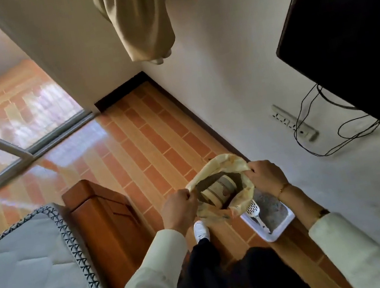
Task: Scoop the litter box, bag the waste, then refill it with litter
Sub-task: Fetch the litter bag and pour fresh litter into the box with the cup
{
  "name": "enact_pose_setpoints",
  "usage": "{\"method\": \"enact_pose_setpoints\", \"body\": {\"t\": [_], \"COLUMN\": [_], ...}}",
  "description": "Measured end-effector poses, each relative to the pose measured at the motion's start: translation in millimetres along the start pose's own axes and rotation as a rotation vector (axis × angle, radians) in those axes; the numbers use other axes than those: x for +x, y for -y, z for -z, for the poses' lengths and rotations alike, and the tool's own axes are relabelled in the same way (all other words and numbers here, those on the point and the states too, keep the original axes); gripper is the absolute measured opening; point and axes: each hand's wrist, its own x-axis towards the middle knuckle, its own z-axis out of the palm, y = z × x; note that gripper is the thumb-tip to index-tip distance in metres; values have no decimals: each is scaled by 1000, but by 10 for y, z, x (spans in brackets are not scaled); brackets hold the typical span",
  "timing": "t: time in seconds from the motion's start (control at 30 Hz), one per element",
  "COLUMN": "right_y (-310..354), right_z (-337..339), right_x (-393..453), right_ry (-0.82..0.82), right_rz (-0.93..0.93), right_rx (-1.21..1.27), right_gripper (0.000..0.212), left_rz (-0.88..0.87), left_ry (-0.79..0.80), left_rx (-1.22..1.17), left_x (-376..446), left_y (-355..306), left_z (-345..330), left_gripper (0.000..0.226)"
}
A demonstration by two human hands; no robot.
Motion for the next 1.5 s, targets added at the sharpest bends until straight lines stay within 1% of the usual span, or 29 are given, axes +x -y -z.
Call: {"method": "enact_pose_setpoints", "body": {"t": [0.1,0.23,0.37,0.47,0.6,0.73,0.87,1.0,1.13,1.3,1.4,1.5], "right_y": [122,163,19,-186,-564,-1025,-1494,-1965,-2300,-2608,-2738,-2755], "right_z": [-2,-39,-208,-497,-1133,-1962,-2793,-3535,-4076,-4477,-4598,-4702], "right_x": [418,982,1638,2192,2923,3639,4296,4867,5279,5433,5425,5359], "right_ry": [0,-12,-5,-13,-15,-2,-2,16,-35,-140,-217,-273], "right_rz": [-59,-88,-97,-87,-83,-83,-73,-58,-23,35,73,132], "right_rx": [16,17,-30,-65,-76,-77,-100,-139,-160,-185,-166,-231], "right_gripper": [25,28,27,25,28,28,29,27,35,41,36,20], "left_rz": [-23,-44,-59,-95,-108,-102,-140,-192,-249,-366,-397,-427], "left_ry": [43,53,55,42,23,17,32,21,-25,-72,-97,-118], "left_rx": [23,78,68,87,81,66,50,70,87,53,37,111], "left_x": [535,1220,1916,2465,3187,3939,4661,5312,5724,5803,5816,5811], "left_y": [-38,-77,-18,104,392,815,1293,1755,2123,2359,2364,2378], "left_z": [126,121,-147,-485,-1115,-1900,-2682,-3414,-4019,-4508,-4626,-4694], "left_gripper": [41,38,42,44,46,47,49,46,47,50,51,50]}}
